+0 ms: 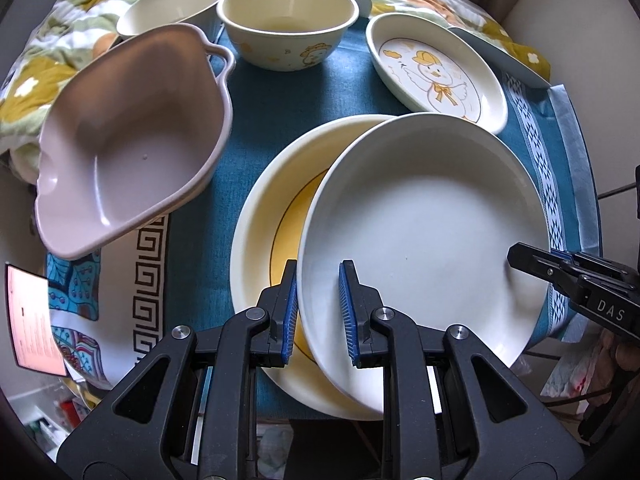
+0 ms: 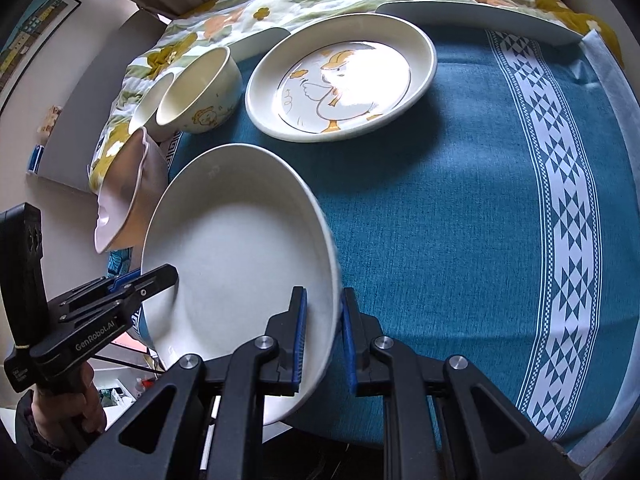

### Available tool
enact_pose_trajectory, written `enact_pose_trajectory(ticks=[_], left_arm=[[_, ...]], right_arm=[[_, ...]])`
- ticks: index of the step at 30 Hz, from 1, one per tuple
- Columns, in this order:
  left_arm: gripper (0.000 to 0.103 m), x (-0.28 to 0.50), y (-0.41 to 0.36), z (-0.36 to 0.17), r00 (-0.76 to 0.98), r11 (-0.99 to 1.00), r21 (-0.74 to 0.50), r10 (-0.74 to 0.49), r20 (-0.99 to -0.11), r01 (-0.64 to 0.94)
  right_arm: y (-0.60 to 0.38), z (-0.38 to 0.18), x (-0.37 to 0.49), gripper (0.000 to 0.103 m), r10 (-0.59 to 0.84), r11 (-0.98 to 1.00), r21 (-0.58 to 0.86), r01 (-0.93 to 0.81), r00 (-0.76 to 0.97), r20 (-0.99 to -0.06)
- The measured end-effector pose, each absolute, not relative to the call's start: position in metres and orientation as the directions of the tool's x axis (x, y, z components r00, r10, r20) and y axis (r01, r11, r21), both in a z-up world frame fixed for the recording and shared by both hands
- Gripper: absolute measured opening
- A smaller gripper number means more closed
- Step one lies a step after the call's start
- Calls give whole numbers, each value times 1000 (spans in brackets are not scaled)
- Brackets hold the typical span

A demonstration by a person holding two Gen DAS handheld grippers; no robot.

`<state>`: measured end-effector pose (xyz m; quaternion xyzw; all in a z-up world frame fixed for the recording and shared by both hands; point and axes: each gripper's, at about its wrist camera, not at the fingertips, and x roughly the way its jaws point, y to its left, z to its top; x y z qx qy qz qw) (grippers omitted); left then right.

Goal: Organize plates and bowls
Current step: 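Carry the plain white plate over the yellow plate and lower it, then open the left tool and lift it off the stacked plates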

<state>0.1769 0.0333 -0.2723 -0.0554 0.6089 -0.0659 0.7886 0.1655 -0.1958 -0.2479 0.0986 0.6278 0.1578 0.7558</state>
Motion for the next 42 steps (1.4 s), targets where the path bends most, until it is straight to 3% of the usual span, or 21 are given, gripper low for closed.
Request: enact_pose_trajectory(ticks=[28, 42], left_arm=[[17, 165, 18, -262, 367, 988, 109, 62, -928, 109], [17, 163, 27, -244, 384, 993, 22, -22, -923, 112]], right_arm=[[-167, -249, 163, 15, 230, 963, 190, -190, 221, -948], [-169, -246, 160, 15, 229, 969, 194, -155, 249, -941]])
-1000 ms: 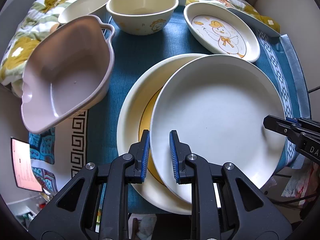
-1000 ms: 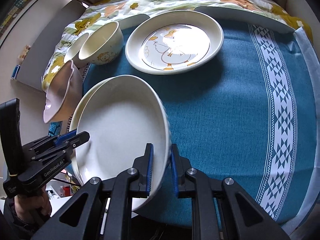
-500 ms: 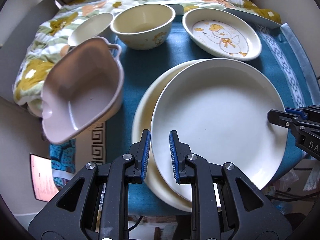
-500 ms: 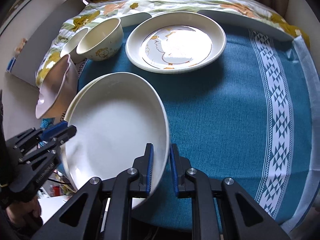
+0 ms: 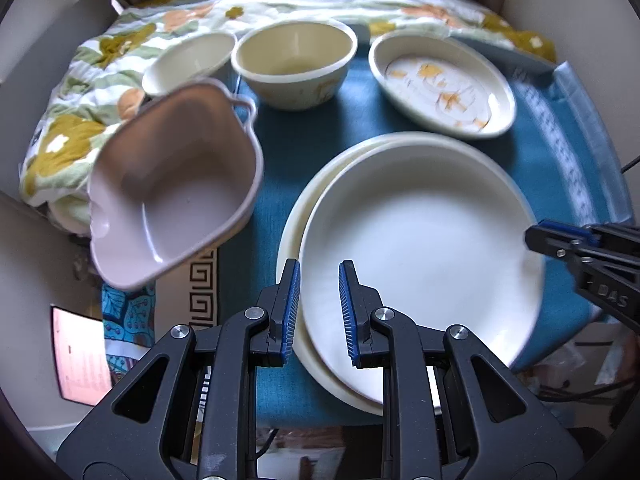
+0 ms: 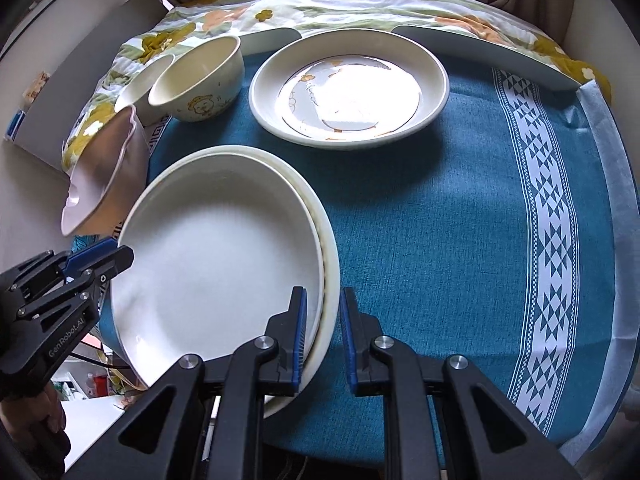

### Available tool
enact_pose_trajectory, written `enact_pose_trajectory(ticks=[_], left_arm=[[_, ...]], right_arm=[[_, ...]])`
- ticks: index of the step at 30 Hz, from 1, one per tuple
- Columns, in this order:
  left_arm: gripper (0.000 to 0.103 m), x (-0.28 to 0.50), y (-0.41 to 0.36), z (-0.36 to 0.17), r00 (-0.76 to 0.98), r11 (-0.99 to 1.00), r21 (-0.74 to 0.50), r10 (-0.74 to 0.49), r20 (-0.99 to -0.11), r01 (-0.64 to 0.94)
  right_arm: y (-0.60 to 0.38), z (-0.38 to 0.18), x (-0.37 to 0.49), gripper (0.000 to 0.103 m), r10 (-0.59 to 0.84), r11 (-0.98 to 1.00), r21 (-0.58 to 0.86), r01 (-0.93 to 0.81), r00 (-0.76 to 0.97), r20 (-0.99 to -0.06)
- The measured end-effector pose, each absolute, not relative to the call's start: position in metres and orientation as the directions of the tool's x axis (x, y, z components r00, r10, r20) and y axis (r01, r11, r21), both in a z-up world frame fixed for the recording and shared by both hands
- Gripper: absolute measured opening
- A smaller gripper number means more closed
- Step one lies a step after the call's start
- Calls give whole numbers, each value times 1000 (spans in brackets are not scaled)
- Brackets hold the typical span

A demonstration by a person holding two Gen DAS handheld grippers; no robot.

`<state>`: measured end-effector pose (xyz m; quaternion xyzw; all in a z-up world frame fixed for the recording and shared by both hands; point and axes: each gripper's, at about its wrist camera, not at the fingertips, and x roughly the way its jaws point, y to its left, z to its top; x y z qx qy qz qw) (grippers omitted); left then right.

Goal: Organize plates and bowls
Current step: 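Open the left tool and lift it off the stacked plates, then grasp the rim of the white 'I'm can fly' duck plate with the left tool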

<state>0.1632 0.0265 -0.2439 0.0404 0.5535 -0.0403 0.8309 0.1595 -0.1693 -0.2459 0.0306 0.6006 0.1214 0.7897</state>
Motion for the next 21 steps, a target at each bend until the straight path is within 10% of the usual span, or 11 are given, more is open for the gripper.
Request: enact_pose_trajectory(ticks=[5, 9, 10, 12, 13, 21], left_arm=[[22, 167, 21, -194, 475, 992, -19, -76, -877, 124], [101, 174, 18, -156, 571, 991, -46, -108, -814, 123], [103, 175, 18, -146, 603, 990, -60, -125, -788, 126], [103, 181, 17, -135, 617, 987, -79, -150, -773, 141], [103, 186, 15, -133, 612, 985, -87, -159, -775, 147], [103, 224, -4, -150, 522, 966, -240, -257, -813, 102]], right_arm=[[-182, -214, 163, 15, 272, 961, 236, -146, 318, -908], [-194, -182, 167, 18, 295, 955, 258, -145, 380, -877], [-197, -173, 167, 23, 289, 957, 253, -142, 403, -868], [-201, -160, 167, 86, 287, 958, 247, -149, 429, -856], [-204, -154, 167, 100, 292, 956, 248, -155, 441, -849], [-234, -135, 214, 103, 257, 960, 178, -216, 432, -864]])
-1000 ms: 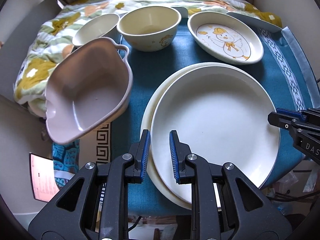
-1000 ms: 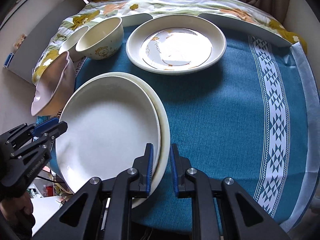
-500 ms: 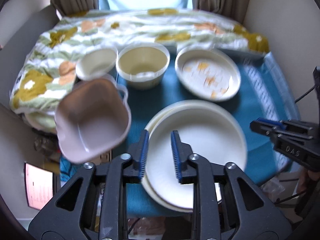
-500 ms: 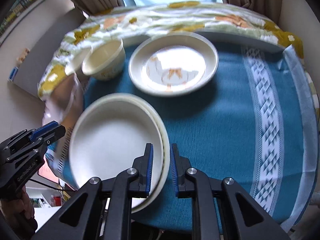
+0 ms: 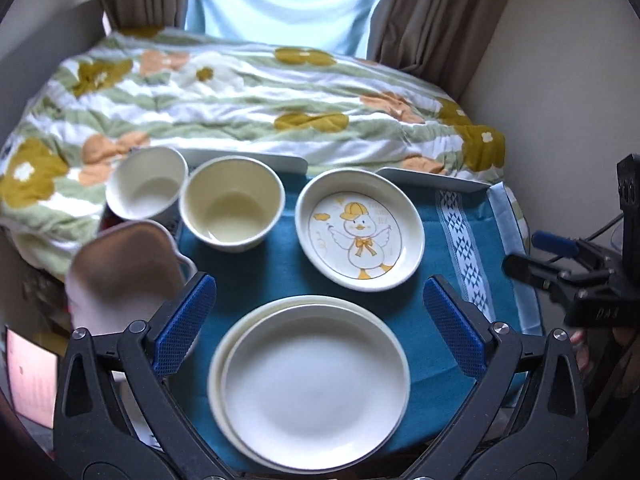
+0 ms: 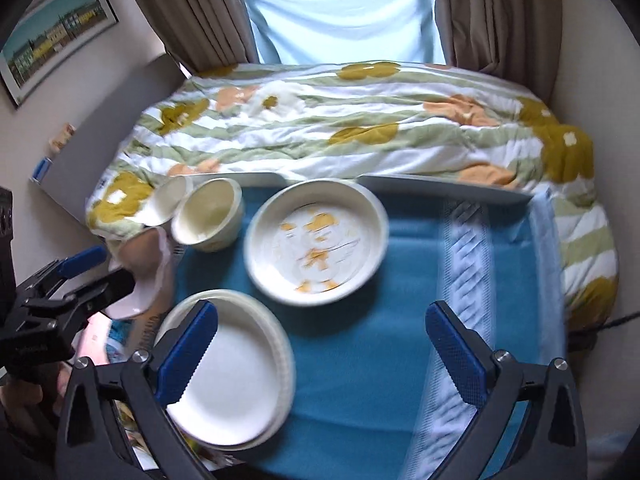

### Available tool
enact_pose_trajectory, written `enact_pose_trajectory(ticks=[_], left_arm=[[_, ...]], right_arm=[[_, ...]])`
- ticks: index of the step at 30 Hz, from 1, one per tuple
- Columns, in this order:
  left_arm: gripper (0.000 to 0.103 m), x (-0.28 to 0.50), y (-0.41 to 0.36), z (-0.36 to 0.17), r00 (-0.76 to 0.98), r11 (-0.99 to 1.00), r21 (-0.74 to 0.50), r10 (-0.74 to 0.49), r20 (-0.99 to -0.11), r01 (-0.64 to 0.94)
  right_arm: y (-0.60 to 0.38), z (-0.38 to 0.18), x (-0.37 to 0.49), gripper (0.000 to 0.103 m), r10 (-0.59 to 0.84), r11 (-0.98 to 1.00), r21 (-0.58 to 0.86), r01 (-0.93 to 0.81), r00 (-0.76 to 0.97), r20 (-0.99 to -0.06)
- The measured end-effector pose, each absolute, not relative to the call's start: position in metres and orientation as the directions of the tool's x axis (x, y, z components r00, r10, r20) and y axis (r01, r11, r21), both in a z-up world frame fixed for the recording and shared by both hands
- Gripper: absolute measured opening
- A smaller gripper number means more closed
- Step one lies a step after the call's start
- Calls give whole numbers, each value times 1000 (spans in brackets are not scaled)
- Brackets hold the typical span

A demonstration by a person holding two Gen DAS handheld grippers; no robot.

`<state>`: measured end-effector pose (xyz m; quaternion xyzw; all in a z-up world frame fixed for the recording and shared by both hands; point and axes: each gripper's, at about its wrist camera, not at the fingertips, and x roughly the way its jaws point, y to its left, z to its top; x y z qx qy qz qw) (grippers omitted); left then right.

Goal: Organize plates and bowls
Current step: 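Grasp the rim of the white 'I'm can fly' duck plate with the left tool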

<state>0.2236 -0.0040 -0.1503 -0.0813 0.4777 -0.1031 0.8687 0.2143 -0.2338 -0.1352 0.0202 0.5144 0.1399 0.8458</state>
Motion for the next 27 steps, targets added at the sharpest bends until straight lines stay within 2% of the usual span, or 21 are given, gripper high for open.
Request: enact_pose_trajectory(ticks=[6, 11, 12, 13, 15, 18, 22, 26, 27], left_arm=[[103, 250, -18, -190, 482, 954, -301, -256, -838, -16], [100, 281, -31, -228, 435, 935, -312, -214, -875, -168], [94, 287, -33, -236, 422, 933, -308, -206, -883, -187], [84, 293, -35, -244, 406, 930, -303, -200, -892, -207], [74, 304, -40, -261, 369, 923, -297, -194, -909, -245], [63, 313, -43, -281, 330, 914, -288, -188, -925, -287], [47, 319, -47, -297, 296, 913, -267, -174, -939, -308], [36, 321, -46, -304, 293, 910, -269, -176, -940, -315], [33, 322, -46, -305, 292, 911, -265, -173, -941, -316]], right_arm=[[-258, -157, 272, 103, 253, 950, 154, -272, 382, -889], [-266, -207, 321, 103, 372, 892, 279, -356, 229, -899], [-265, -217, 329, 99, 390, 879, 297, -374, 203, -898], [-264, -227, 337, 95, 408, 863, 316, -395, 174, -896], [-259, -243, 350, 75, 439, 832, 354, -428, 117, -891], [-252, -263, 361, 57, 464, 791, 393, -469, 41, -885], [-248, -278, 368, 49, 484, 757, 423, -497, -7, -875], [-241, -287, 371, 41, 508, 724, 456, -518, -48, -860], [-240, -289, 371, 35, 514, 715, 462, -524, -55, -856]])
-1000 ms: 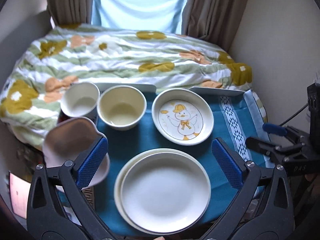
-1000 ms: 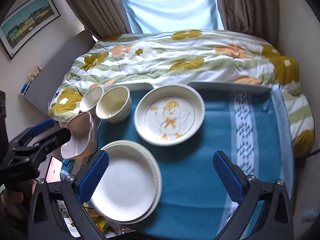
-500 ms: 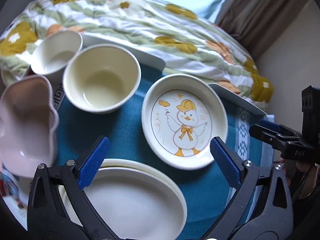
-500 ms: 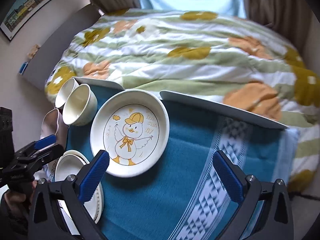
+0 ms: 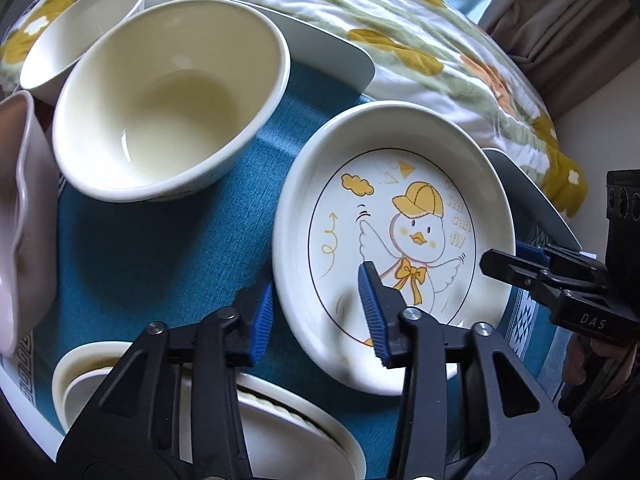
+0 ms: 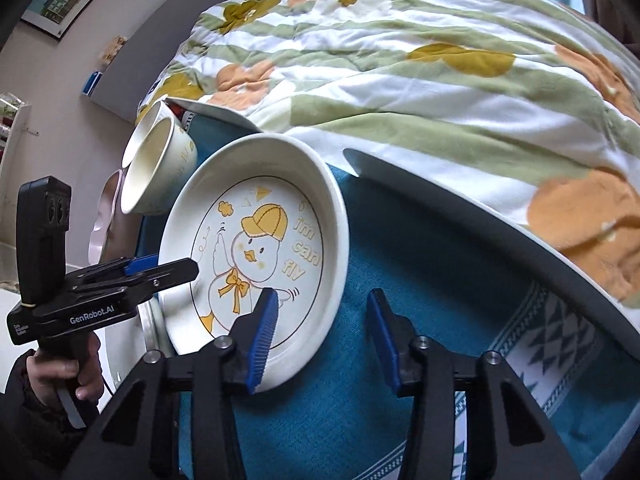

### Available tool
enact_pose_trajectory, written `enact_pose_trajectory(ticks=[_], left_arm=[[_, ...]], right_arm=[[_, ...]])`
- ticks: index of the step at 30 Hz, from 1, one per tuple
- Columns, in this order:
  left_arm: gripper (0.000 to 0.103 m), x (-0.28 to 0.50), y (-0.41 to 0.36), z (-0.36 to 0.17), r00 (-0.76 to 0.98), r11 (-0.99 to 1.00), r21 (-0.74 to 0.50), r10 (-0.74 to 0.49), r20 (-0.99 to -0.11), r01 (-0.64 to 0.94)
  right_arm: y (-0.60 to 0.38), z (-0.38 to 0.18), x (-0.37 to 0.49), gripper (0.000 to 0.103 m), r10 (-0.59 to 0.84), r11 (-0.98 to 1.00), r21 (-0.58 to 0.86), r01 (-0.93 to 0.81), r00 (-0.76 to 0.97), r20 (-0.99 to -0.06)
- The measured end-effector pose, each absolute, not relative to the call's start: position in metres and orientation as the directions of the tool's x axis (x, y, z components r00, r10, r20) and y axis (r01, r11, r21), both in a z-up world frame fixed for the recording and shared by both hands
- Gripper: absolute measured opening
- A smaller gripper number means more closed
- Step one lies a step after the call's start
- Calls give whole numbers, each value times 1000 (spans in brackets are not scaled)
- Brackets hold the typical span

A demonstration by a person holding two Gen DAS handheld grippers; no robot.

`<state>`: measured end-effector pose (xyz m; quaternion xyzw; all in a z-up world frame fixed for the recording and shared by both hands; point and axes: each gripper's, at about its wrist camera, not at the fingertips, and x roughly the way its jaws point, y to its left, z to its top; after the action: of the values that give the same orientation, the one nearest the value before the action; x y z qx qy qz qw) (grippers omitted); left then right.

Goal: Organize plates and bowls

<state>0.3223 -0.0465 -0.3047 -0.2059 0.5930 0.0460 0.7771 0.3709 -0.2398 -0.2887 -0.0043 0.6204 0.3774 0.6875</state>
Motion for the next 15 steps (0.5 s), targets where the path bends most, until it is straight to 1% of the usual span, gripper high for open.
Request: enact_pose_trajectory(ticks=[2, 3, 4, 6, 9, 15], left_arm=[[27, 324, -47, -306, 284, 916, -239, -147, -948, -322], [22, 324, -46, -306, 282, 916, -231, -138, -949, -327], [18, 323, -45, -307, 284, 916, -222, -127, -950, -334], [17, 323, -44, -306, 290, 918, -214, -116, -950, -334], [17, 323, -49, -302, 287, 935, -161, -68, -956, -317], [17, 321, -53, -292, 306, 942, -150, -54, -951, -300]], right_arm=[[-238, -291, 371, 32, 519, 706, 466, -533, -59, -853], [-237, -292, 371, 27, 524, 700, 468, -539, -58, -850], [-236, -292, 371, 24, 522, 699, 462, -546, -53, -851], [-236, -293, 370, 17, 508, 707, 436, -556, -29, -861], [-236, -292, 368, 16, 504, 711, 418, -566, -5, -864], [-238, -288, 367, 16, 501, 715, 401, -573, 21, -865]])
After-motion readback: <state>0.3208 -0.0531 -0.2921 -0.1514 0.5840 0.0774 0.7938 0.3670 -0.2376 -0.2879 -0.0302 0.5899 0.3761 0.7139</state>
